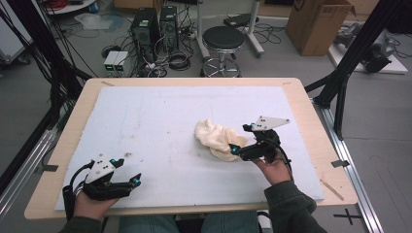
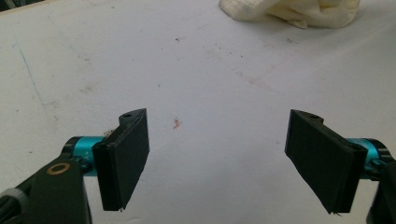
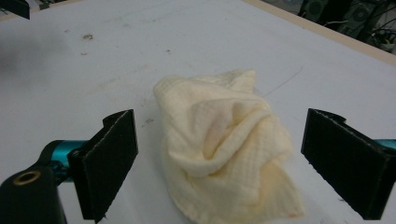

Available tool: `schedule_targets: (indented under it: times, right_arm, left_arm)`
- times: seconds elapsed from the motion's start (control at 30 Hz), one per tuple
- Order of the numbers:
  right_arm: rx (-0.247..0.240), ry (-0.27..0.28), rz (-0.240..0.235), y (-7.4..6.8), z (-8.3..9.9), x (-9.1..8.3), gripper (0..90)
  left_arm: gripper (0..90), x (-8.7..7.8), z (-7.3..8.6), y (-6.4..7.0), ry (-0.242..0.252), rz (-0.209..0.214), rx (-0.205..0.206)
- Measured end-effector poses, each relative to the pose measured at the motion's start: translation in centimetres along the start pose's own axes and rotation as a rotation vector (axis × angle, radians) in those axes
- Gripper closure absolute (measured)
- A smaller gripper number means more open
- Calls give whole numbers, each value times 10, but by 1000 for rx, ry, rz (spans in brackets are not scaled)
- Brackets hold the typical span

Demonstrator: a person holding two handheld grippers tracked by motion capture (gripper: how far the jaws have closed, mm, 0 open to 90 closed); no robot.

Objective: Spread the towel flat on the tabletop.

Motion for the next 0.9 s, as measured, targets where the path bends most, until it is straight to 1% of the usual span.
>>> schedule_targets:
  times: [0.03, 0.07, 0.1, 0.13, 0.17, 0.23, 0.27, 0.3, 0.33, 0.4, 0.43, 0.47, 0.57, 0.6, 0.7, 0.73, 0.77, 0.83, 0.87, 0.9]
  right_arm:
    - [-2, -6, -3, 0, 0, 5, 100]
    - [-15, -21, -5, 1, 0, 15, 101]
    - [-11, -33, -6, 2, 1, 20, 104]
    - [-11, -33, -6, 2, 1, 20, 104]
    - [-4, -51, -12, 3, 4, 29, 104]
    - [3, -63, -21, 4, 6, 38, 106]
    - [11, -65, -28, 4, 6, 42, 121]
    - [14, -67, -43, 3, 7, 45, 163]
    - [17, -65, -55, 4, 8, 49, 170]
    - [35, -78, -42, 8, 12, 56, 170]
    - [35, -78, -42, 8, 12, 56, 170]
    - [43, -96, -42, 12, 16, 63, 202]
    - [33, -131, -30, 15, 22, 72, 255]
    - [27, -141, -23, 17, 23, 74, 278]
    - [24, -170, -8, 21, 27, 77, 344]
    - [24, -170, -8, 21, 27, 77, 344]
    - [33, -195, 1, 24, 32, 79, 372]
    - [32, -219, 11, 26, 35, 81, 412]
    - [28, -226, 12, 26, 36, 82, 431]
    - [34, -230, 18, 27, 37, 82, 456]
  left_arm:
    - [224, 1, 0, 1, 2, 0, -2]
    - [224, 1, 0, 0, 0, 0, 2]
    - [224, 1, -1, 1, -1, 4, 1]
    - [224, 1, -1, 1, -1, 4, 1]
    - [224, 2, -1, 2, 4, 9, -1]
    - [224, 2, -1, 2, 0, 8, 3]
    - [224, 3, -1, 3, 1, 10, 1]
    - [224, 3, -1, 3, 1, 10, 1]
    - [224, 4, -1, 3, 0, 12, 4]
    - [224, 4, -1, 3, -1, 13, 4]
    - [224, 4, -1, 3, 0, 14, 3]
    - [224, 4, -1, 3, 0, 14, 4]
    - [224, 5, -1, 3, 0, 16, 2]
    - [224, 5, -1, 2, -4, 13, 8]
    - [224, 5, -1, 2, -4, 14, 6]
    - [225, 5, -1, 2, -4, 14, 6]
    - [224, 5, -1, 3, -3, 15, 5]
    - [225, 6, -1, 3, -3, 16, 5]
    - [224, 6, -1, 3, -3, 16, 5]
    - [224, 6, -1, 4, -4, 19, 9]
Point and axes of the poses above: each handheld gripper's, and its own axes: x roughly forward along the jaws, z roughly out of its underside, y roughly to its right, the point moved 9 cm from there along x, roughly forward along the jaws, and after that the axes turned 10 degrees about -z, right-handed, at the moved point
